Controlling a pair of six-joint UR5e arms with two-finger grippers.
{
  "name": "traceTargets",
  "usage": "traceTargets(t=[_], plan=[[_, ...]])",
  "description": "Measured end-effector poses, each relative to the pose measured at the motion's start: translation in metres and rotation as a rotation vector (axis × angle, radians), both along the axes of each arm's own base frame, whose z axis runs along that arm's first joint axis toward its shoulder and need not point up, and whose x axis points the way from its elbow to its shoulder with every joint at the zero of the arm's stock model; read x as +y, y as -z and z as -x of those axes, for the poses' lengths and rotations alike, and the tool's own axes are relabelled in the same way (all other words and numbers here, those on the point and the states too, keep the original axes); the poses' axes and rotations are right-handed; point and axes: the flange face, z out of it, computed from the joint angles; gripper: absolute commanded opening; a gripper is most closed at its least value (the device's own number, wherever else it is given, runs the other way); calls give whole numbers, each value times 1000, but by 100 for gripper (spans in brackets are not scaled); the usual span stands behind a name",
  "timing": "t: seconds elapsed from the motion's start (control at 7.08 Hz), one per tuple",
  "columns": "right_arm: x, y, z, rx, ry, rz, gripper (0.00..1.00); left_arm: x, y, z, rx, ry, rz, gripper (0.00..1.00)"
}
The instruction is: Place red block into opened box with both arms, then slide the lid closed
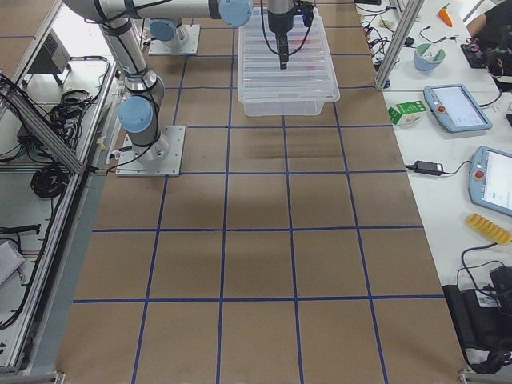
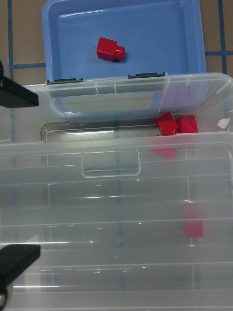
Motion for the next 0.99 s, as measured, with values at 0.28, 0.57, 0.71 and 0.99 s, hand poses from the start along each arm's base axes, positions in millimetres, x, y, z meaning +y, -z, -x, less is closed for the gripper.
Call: traceTargets(t=[0.28, 0.57, 0.71, 0.99], plan=[[-7, 22, 7, 12, -11, -29, 100, -11, 1, -54, -4, 27, -7, 100], [-33, 95, 12, 16, -22, -22, 100, -22, 38, -173, 55, 21, -60, 100], [-39, 121, 14, 16, -24, 2, 100, -25, 76, -221, 98, 32, -75, 100], [-47, 147, 26, 12, -14, 0, 100, -37, 161, -266, 123, 57, -76, 100]])
